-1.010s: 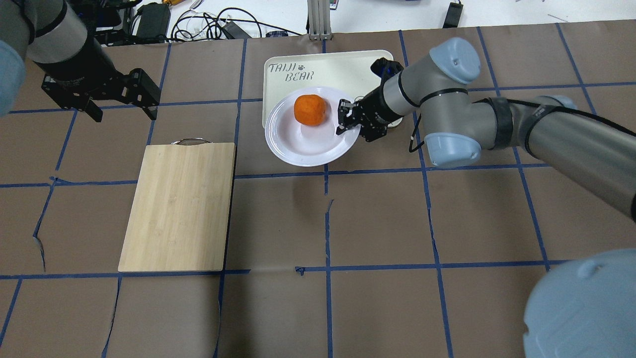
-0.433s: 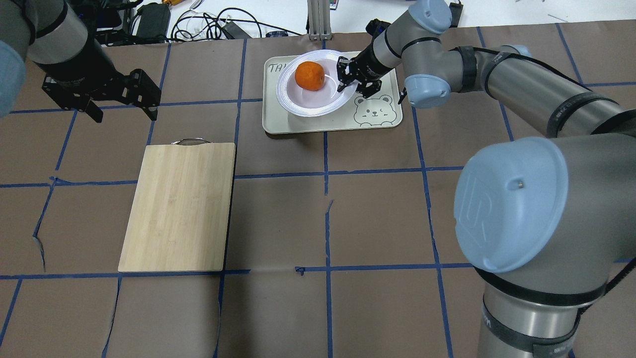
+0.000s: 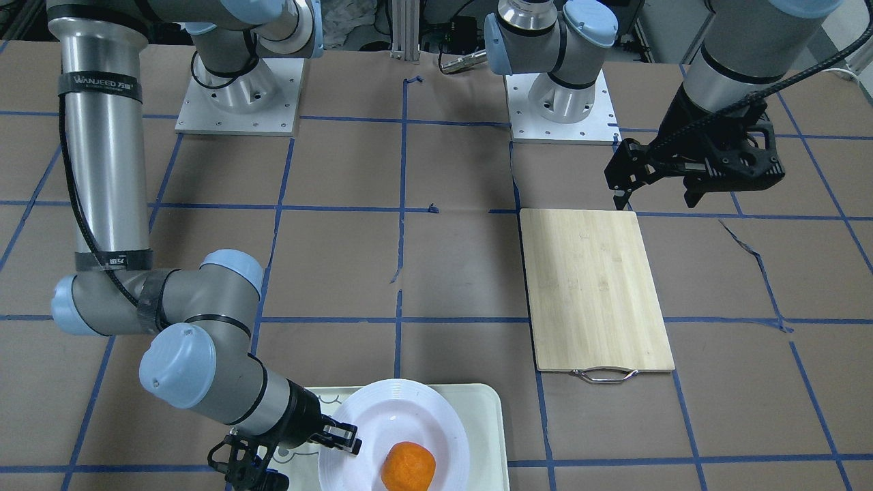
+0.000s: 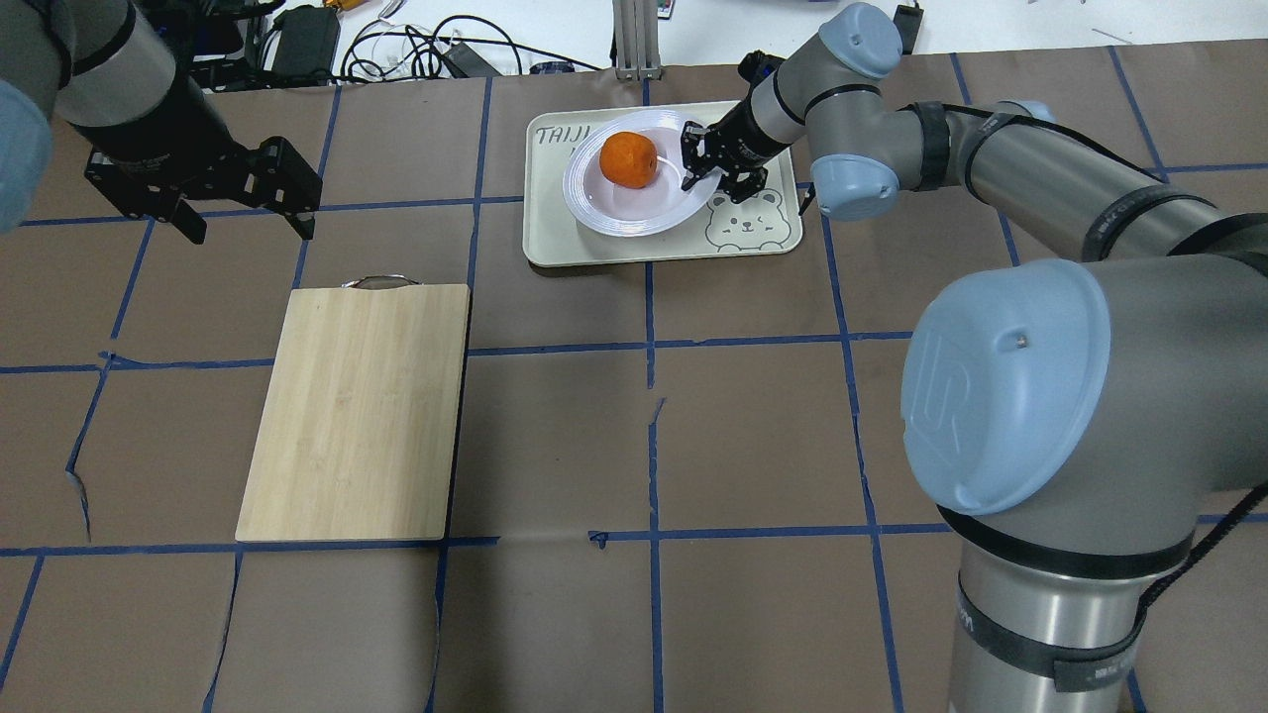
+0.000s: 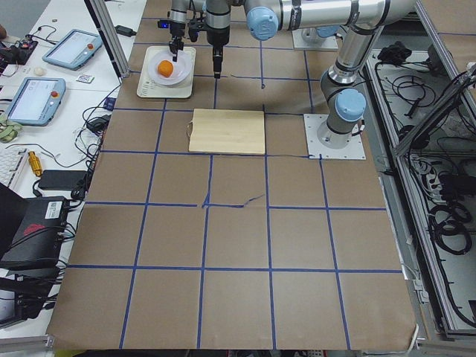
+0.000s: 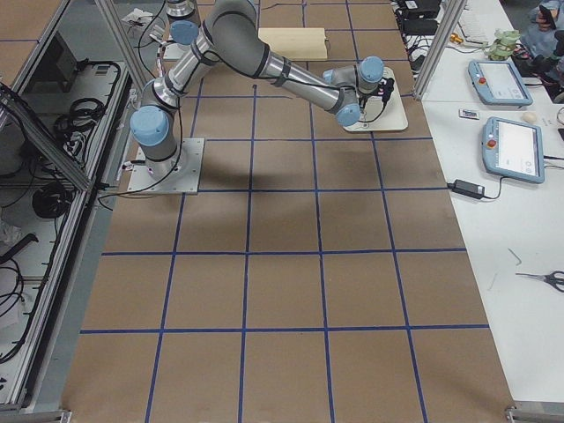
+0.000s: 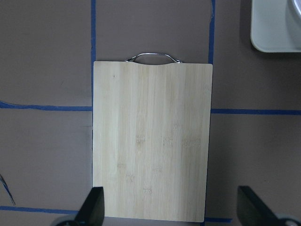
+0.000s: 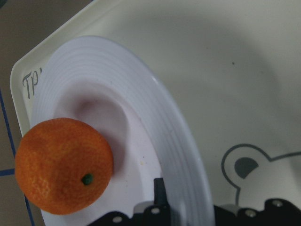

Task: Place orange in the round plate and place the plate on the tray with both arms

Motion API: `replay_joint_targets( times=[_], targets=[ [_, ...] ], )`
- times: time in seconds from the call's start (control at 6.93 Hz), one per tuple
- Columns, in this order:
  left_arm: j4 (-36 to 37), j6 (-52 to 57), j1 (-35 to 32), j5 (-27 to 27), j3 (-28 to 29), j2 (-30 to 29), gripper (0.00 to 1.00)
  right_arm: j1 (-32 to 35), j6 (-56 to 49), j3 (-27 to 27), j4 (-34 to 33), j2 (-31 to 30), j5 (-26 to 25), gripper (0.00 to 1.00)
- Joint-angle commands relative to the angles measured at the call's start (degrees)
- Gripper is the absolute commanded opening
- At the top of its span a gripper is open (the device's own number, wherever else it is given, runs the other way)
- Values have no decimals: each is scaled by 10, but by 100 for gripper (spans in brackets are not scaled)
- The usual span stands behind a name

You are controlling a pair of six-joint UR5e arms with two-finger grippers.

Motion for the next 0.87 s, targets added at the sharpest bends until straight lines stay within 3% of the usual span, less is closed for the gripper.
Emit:
replay_joint_targets(
  times=[0.0,0.14,0.29,0.43,0.58,0.72],
  targets=[
    [0,0,1,0,-1,0,100,-21,28,1,2,-3,-24,83],
    [0,0,0,0,0,0,100,-25,-9,-11,0,-8,-72,100],
    [0,0,1,0,0,0,100,-30,-77,-16,14,-34,-110,100],
    [0,0,1,0,0,0,100,-34,-120,-26,103,-62,-174,100],
    [0,0,1,1,0,0,100,-34,-123,-25,160,-107,-205,100],
    [0,0,1,0,0,0,100,-29,-124,-28,258,-166,-210,100]
  ],
)
